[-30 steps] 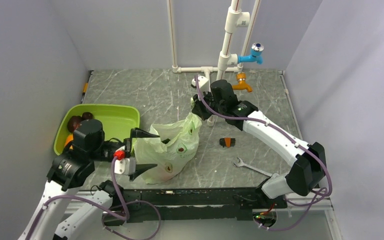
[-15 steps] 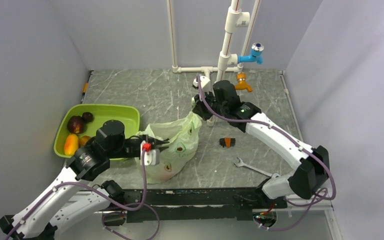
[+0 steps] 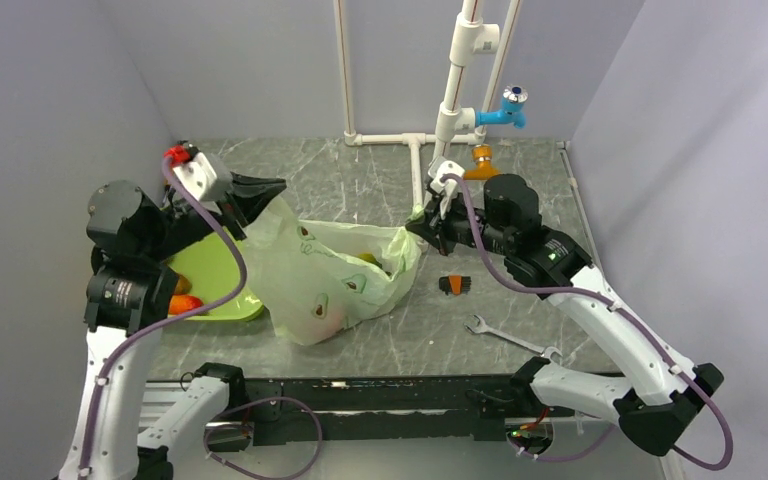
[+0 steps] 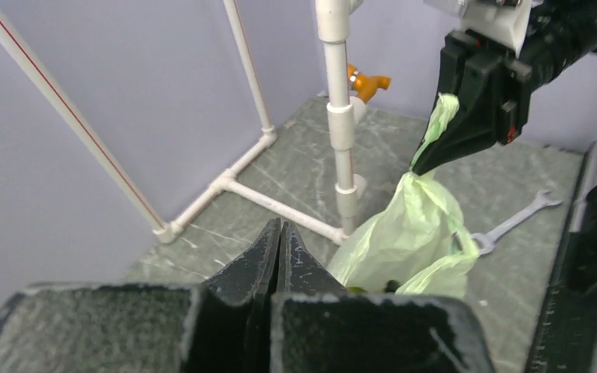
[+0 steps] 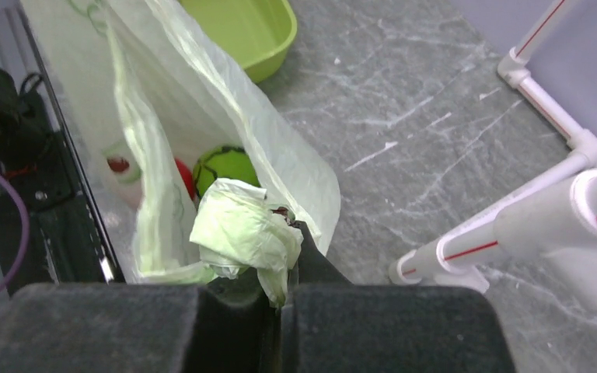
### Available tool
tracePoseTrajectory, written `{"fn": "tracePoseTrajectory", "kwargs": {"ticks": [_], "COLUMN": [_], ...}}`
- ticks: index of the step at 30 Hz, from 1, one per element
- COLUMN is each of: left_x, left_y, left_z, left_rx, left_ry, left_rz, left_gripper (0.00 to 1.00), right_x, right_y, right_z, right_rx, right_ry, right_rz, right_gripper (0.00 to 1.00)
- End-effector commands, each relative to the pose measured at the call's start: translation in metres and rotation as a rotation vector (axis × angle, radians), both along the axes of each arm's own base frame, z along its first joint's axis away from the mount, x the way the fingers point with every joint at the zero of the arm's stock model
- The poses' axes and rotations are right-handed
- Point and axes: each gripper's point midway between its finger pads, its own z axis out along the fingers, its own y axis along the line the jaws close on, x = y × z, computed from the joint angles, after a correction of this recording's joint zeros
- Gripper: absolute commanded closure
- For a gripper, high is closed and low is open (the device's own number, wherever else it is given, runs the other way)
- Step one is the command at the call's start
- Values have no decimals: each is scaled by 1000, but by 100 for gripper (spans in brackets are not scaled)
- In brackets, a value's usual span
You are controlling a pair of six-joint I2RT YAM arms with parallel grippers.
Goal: Place the fake fruits into the plastic bag and tie a complex knot
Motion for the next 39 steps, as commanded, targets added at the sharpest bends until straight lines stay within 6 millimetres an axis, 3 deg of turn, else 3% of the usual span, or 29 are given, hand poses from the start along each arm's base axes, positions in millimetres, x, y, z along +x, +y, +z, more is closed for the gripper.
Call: {"fn": "tracePoseTrajectory", "kwargs": {"ticks": [1,4,6,11,13,20,23,25,26,29,32,33,34,39], "left_x": [-11,7,25,49,52,72,80,87,88,75,63,59,55,37], "left_y": [3,32,62,137,149,170,179,174,168,146,136,133,130,118], "left_z": [-6,-60,-94,-185,-213,-264,-253,-213,-192,-146,-129,-125,-121,-91], "left_rx": [-162,-204,-213,-259,-272,-245,-184,-109,-77,19,54,42,31,-54], "left_ry": [234,392,469,772,864,955,887,749,687,568,555,559,562,430], "left_rz": [-71,66,223,518,551,610,610,511,441,254,201,197,200,289], "left_gripper": [100,100,100,100,100,100,100,100,95,63,33,17,10,11], "right_x": [-11,-8,-8,-10,-11,-5,2,5,5,5,7,9,10,12], "right_y": [-18,-32,-38,-48,-44,-21,-16,-14,-14,-10,-6,-4,-3,1], "right_z": [-34,-69,-87,-111,-119,-151,-142,-128,-120,-95,-84,-81,-79,-71], "right_rx": [-135,-223,-273,-358,-370,-410,-404,-386,-373,-327,-302,-296,-290,-264], "right_ry": [22,25,33,-16,-28,-31,-47,-68,-76,-94,-83,-80,-81,-75], "right_rz": [7,-25,-35,-7,34,116,118,111,106,104,95,91,87,81], "right_gripper": [100,100,100,100,100,100,100,100,100,100,100,100,100,100]}}
